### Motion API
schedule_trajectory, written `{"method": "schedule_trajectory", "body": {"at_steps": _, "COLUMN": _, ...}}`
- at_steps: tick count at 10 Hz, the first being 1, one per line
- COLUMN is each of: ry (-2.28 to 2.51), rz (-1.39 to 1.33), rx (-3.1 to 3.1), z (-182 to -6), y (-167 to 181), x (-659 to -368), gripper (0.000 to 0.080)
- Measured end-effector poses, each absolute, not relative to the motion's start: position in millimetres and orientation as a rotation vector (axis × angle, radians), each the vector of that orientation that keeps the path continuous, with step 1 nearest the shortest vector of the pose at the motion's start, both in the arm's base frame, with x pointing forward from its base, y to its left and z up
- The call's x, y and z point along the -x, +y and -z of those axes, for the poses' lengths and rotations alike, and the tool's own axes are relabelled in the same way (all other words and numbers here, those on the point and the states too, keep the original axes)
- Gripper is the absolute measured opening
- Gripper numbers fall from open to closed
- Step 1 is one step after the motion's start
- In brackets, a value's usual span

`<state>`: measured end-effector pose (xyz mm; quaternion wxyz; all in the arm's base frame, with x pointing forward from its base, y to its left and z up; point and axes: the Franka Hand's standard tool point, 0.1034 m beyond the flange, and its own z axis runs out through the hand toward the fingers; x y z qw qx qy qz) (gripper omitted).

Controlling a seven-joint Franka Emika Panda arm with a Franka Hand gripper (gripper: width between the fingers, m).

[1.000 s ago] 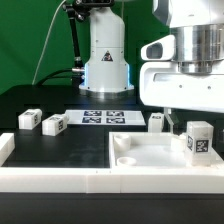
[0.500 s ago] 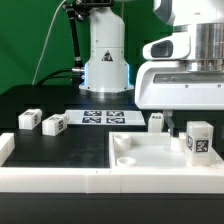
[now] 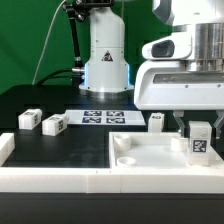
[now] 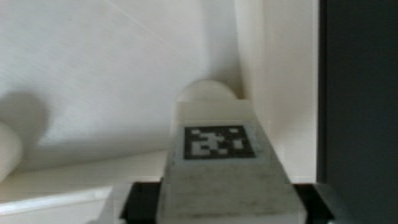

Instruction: Assemble one leg

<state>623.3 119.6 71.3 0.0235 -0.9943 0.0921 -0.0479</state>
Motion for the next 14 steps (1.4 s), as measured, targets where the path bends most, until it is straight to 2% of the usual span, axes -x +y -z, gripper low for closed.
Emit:
{"method": "schedule_trajectory", "body": {"at_steps": 1, "ry": 0.314, "rz": 0.150, "rx": 3.074, "z": -71.3, "y": 119.3, "x": -623.3, "gripper": 0.0289}}
{"method": "schedule_trajectory", "body": {"at_steps": 10, "ry": 1.732, "rz": 0.133, "rx": 2.460, "z": -71.2, "y": 119.1, "x": -620.0, "gripper": 0.0291}}
{"method": "schedule_trajectory", "body": {"at_steps": 14, "ry": 2.041, "rz": 0.048, "rx": 2.137, "z": -69.7, "y": 116.7, "x": -621.1, "gripper": 0.0294}}
